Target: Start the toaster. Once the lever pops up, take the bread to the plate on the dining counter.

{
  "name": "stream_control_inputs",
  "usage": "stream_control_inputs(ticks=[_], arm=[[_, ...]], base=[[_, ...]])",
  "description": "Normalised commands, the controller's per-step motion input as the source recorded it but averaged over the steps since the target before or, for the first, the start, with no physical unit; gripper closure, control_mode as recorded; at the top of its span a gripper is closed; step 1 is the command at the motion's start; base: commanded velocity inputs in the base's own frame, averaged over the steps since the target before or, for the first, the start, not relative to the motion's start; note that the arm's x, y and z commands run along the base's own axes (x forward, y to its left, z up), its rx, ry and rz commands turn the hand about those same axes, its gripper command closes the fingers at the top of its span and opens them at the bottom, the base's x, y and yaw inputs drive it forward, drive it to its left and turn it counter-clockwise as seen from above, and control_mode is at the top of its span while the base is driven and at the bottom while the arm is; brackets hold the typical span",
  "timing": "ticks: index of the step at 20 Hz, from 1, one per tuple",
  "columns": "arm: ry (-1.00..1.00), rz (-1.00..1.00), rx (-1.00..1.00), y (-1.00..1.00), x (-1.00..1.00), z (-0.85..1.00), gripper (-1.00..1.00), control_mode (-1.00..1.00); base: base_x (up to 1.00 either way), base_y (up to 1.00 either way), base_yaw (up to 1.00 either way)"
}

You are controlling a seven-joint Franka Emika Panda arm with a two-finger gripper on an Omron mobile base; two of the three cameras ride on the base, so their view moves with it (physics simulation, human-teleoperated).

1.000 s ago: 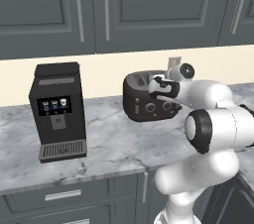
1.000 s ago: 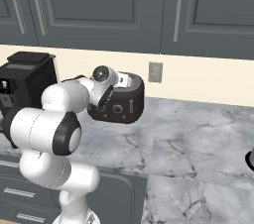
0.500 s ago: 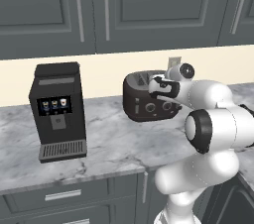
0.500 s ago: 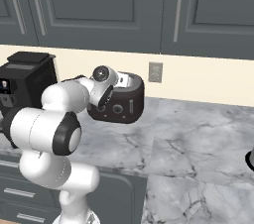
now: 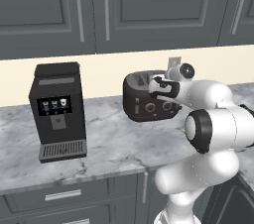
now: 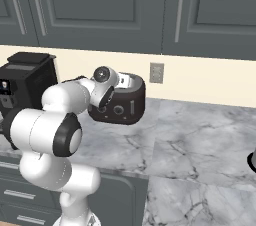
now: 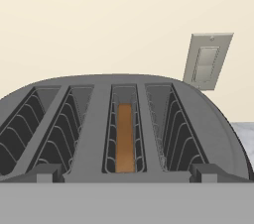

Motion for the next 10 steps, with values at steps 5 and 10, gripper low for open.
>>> stream_control_inputs(ticks=[5, 10], arm=[[0.0, 0.0, 0.0, 0.0, 0.0, 0.0, -1.0, -1.0], [0.0, 0.0, 0.0, 0.0, 0.0, 0.0, -1.0, -1.0]], base=[[0.0, 0.0, 0.0], [0.0, 0.0, 0.0]])
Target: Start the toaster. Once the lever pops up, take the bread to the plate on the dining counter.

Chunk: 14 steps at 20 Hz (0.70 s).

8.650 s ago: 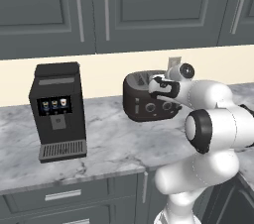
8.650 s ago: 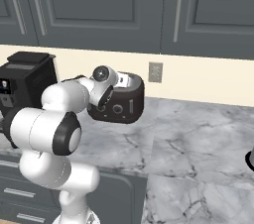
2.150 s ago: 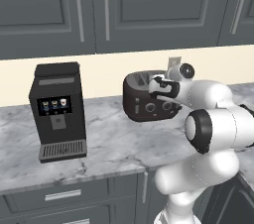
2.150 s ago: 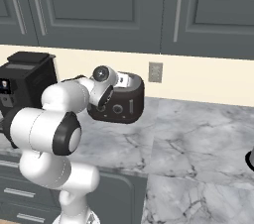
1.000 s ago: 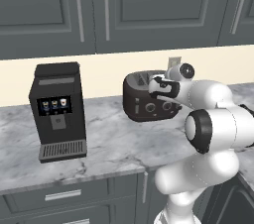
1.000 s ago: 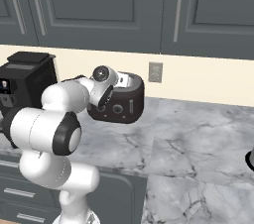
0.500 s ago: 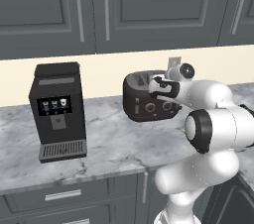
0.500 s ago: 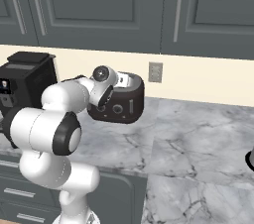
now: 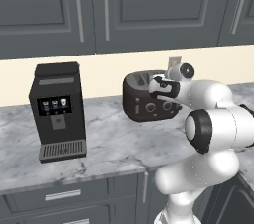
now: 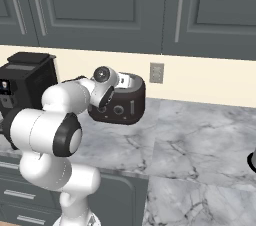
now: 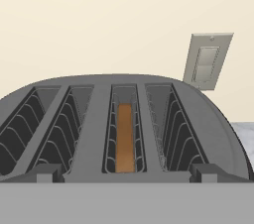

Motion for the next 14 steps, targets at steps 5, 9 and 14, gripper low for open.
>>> stream_control_inputs(ticks=[5, 9, 14], arm=[[0.0, 0.0, 0.0, 0.0, 0.0, 0.0, -1.0, -1.0], [0.0, 0.0, 0.0, 0.0, 0.0, 0.0, -1.0, -1.0], [0.0, 0.0, 0.0, 0.0, 0.0, 0.0, -1.0, -1.0]], base=[[0.0, 0.0, 0.0], [0.0, 0.0, 0.0], [0.0, 0.0, 0.0]])
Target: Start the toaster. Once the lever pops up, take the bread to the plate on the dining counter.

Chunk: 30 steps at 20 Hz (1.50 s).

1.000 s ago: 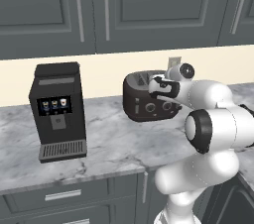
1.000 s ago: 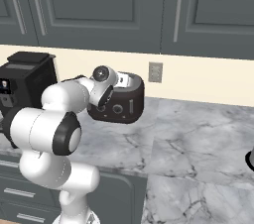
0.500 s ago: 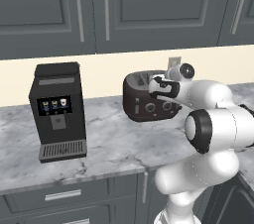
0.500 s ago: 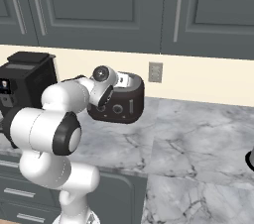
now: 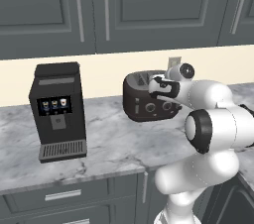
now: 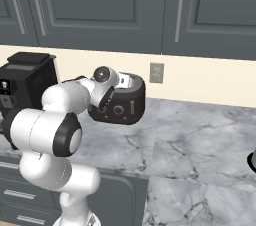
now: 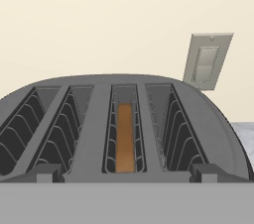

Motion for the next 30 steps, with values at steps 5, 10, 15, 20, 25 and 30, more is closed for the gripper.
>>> stream_control_inputs(ticks=[5, 10, 15, 20, 25, 30], arm=[[0.0, 0.0, 0.0, 0.0, 0.0, 0.0, -1.0, -1.0], [0.0, 0.0, 0.0, 0.0, 0.0, 0.0, -1.0, -1.0], [0.0, 0.0, 0.0, 0.0, 0.0, 0.0, -1.0, -1.0], [0.0, 0.0, 0.0, 0.0, 0.0, 0.0, -1.0, -1.0], [0.0, 0.0, 0.0, 0.0, 0.0, 0.0, -1.0, -1.0], [0.0, 0.0, 0.0, 0.0, 0.0, 0.0, -1.0, -1.0]], base=[[0.0, 0.0, 0.0], [0.0, 0.0, 0.0], [0.0, 0.0, 0.0], [0.0, 0.0, 0.0], [0.0, 0.0, 0.0], [0.0, 0.0, 0.0]])
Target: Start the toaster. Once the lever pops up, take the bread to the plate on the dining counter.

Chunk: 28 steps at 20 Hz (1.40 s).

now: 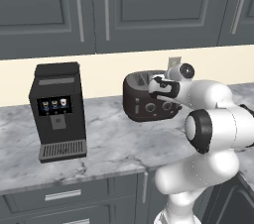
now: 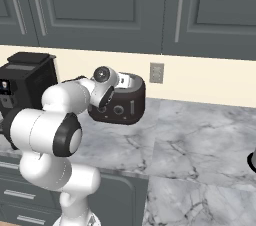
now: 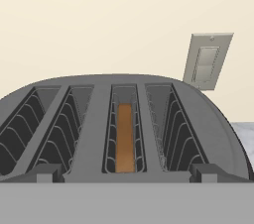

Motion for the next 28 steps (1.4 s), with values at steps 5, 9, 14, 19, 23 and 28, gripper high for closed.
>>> stream_control_inputs(ticks=[5, 9, 14, 19, 23, 28], arm=[[0.0, 0.0, 0.0, 0.0, 0.0, 0.0, -1.0, -1.0], [0.0, 0.0, 0.0, 0.0, 0.0, 0.0, -1.0, -1.0], [0.0, 0.0, 0.0, 0.0, 0.0, 0.0, -1.0, -1.0], [0.0, 0.0, 0.0, 0.0, 0.0, 0.0, -1.0, -1.0], [0.0, 0.0, 0.0, 0.0, 0.0, 0.0, -1.0, -1.0], [0.0, 0.0, 0.0, 0.0, 0.0, 0.0, -1.0, -1.0]], base=[[0.0, 0.0, 0.0], [0.0, 0.0, 0.0], [0.0, 0.0, 0.0], [0.0, 0.0, 0.0], [0.0, 0.0, 0.0], [0.0, 0.0, 0.0]])
